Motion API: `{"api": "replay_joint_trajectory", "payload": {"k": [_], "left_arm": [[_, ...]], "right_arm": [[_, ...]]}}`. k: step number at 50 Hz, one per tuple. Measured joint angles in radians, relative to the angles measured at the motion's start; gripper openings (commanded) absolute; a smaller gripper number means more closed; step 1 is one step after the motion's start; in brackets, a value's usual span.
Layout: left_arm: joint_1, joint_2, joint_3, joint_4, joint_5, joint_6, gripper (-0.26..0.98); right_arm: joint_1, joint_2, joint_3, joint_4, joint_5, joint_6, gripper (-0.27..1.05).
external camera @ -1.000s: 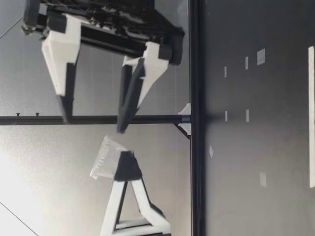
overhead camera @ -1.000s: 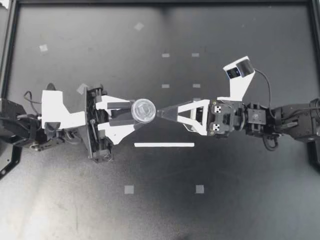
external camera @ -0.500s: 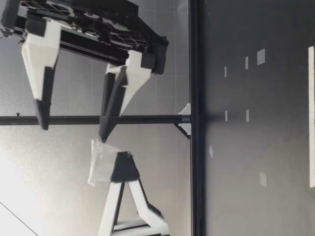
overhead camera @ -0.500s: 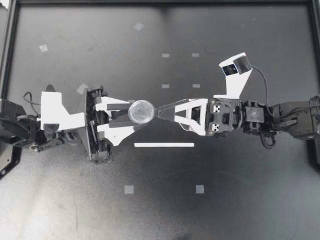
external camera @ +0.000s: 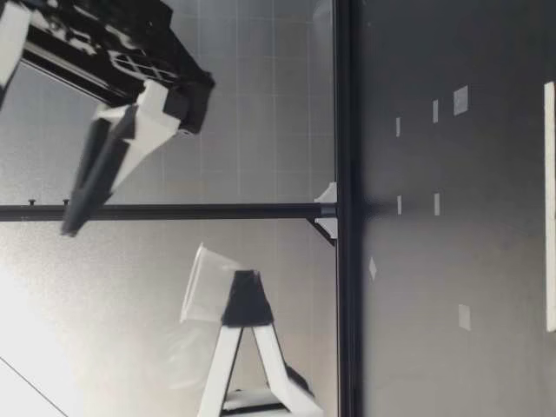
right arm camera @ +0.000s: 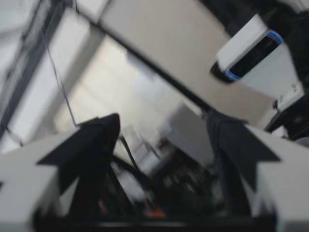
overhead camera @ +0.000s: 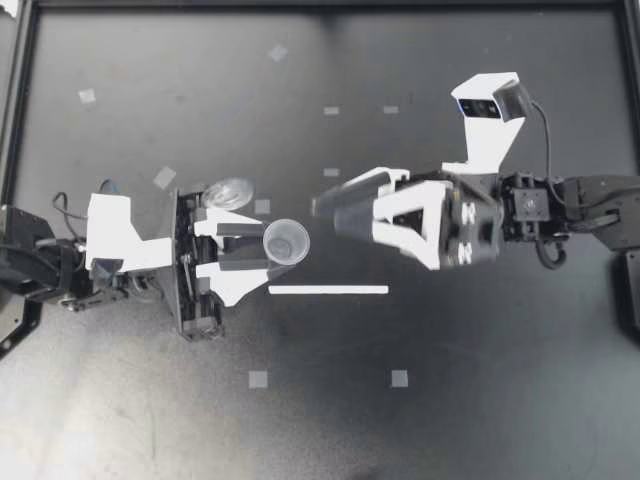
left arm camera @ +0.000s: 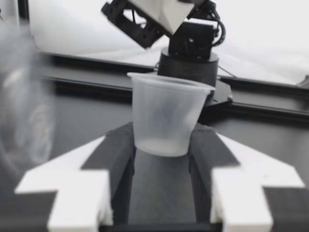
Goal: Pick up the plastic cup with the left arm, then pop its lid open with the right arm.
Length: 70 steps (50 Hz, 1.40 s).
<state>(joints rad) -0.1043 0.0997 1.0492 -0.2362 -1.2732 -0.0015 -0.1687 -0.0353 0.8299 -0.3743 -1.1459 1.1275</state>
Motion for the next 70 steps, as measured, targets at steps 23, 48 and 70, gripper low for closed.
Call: {"api": "replay_joint_trajectory", "payload": {"k": [23, 48, 70], "left_arm": [[0.000, 0.000, -0.002, -0.002, 0.000, 0.002, 0.12], [0.000, 0.000, -0.002, -0.002, 0.000, 0.000, 0.12], [-0.002, 0.000, -0.002, -0.002, 0.002, -0.002, 0.12]], "right_arm": [[-0.005, -0.117, 0.077, -0.161, 0.334, -0.739, 0.71], [-0.002, -0.117, 0.086, -0.127, 0.337, -0.781, 0.71], [-0.002, -0.117, 0.087, -0.127, 0.337, -0.781, 0.71]]}}
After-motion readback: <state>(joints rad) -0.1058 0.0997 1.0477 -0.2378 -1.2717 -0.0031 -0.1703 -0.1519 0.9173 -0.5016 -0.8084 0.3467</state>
